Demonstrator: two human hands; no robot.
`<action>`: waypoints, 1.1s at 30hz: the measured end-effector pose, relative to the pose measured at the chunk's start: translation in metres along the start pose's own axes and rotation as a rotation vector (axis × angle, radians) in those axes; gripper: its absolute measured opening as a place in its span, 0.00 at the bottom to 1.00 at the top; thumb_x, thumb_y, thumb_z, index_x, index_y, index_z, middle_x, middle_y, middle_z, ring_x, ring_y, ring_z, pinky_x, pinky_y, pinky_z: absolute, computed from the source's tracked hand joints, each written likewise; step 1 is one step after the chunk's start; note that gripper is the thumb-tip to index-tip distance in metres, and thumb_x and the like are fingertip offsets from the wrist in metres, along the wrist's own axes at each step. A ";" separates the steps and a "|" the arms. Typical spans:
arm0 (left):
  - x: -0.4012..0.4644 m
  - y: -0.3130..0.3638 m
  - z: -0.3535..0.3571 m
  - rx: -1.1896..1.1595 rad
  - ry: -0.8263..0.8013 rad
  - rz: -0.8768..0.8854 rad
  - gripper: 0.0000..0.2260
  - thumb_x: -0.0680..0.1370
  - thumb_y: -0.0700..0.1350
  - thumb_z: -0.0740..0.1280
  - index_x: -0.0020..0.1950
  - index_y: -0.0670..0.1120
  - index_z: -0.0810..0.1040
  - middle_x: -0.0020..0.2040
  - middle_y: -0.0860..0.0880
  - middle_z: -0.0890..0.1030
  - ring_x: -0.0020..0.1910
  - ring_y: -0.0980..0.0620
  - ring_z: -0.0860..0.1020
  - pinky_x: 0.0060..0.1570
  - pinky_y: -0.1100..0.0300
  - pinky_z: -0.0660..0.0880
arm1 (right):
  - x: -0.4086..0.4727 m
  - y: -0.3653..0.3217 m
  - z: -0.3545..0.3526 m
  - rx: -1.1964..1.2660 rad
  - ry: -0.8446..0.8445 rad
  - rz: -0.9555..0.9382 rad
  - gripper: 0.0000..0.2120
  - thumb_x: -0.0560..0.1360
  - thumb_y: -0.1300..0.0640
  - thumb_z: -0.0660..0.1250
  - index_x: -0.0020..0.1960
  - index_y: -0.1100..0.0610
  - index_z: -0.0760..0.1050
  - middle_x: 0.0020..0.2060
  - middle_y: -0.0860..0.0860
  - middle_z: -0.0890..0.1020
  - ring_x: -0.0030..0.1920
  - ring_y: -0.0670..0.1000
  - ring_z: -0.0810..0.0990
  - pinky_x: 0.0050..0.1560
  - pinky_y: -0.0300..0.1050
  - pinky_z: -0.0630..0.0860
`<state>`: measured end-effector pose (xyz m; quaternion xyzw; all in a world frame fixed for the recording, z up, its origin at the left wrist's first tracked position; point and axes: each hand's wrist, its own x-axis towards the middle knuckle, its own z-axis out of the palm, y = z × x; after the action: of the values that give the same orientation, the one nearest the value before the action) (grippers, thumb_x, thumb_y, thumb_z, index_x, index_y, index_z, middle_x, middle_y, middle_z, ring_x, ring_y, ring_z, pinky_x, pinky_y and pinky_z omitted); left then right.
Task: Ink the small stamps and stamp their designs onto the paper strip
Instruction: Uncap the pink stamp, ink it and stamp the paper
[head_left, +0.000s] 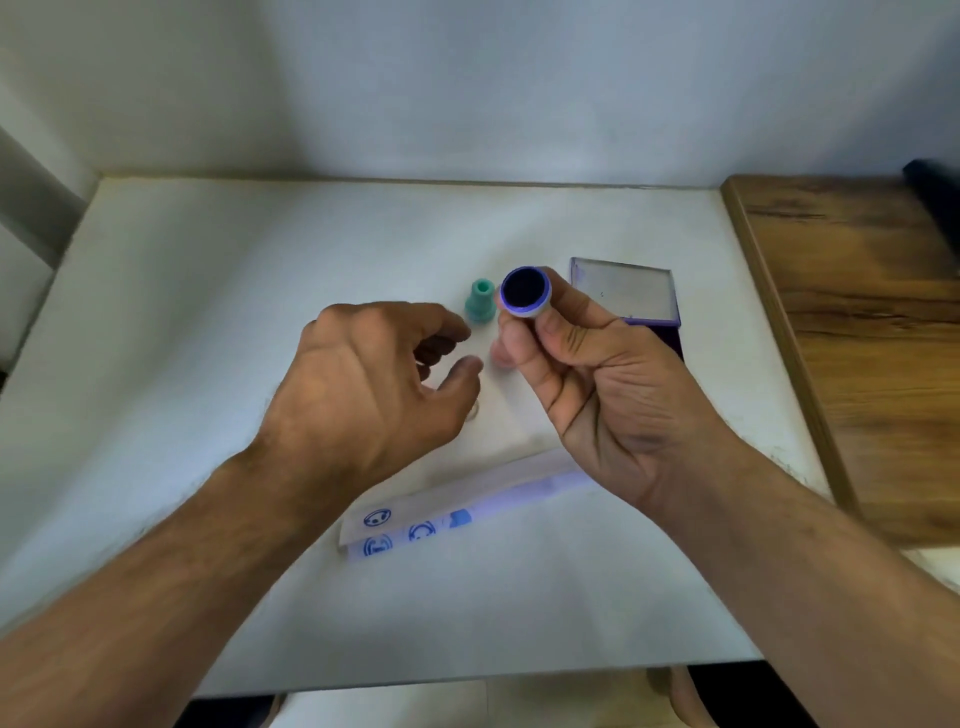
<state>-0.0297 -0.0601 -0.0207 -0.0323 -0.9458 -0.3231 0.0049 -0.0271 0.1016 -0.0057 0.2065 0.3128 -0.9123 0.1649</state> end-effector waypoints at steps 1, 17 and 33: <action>0.000 0.005 0.001 -0.040 0.031 0.009 0.12 0.71 0.54 0.70 0.53 0.55 0.84 0.42 0.58 0.85 0.40 0.62 0.83 0.47 0.60 0.81 | -0.001 0.001 -0.001 -0.003 -0.010 0.008 0.16 0.66 0.70 0.65 0.53 0.67 0.78 0.48 0.59 0.84 0.46 0.54 0.85 0.38 0.39 0.82; -0.011 0.024 0.022 -0.113 0.030 0.153 0.09 0.75 0.46 0.69 0.54 0.51 0.85 0.45 0.55 0.86 0.41 0.57 0.84 0.49 0.55 0.81 | -0.012 -0.044 -0.040 -1.617 0.522 -0.556 0.10 0.71 0.53 0.74 0.53 0.52 0.83 0.45 0.46 0.85 0.38 0.40 0.79 0.50 0.38 0.81; -0.006 0.018 0.035 -0.056 0.031 0.256 0.09 0.77 0.47 0.68 0.52 0.49 0.86 0.42 0.53 0.86 0.36 0.55 0.84 0.43 0.56 0.82 | 0.017 -0.063 -0.058 -1.668 0.556 -0.330 0.07 0.71 0.56 0.75 0.49 0.55 0.83 0.31 0.40 0.79 0.34 0.39 0.78 0.40 0.35 0.76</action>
<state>-0.0226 -0.0244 -0.0375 -0.1477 -0.9245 -0.3463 0.0596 -0.0535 0.1834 -0.0239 0.1855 0.9289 -0.3171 0.0463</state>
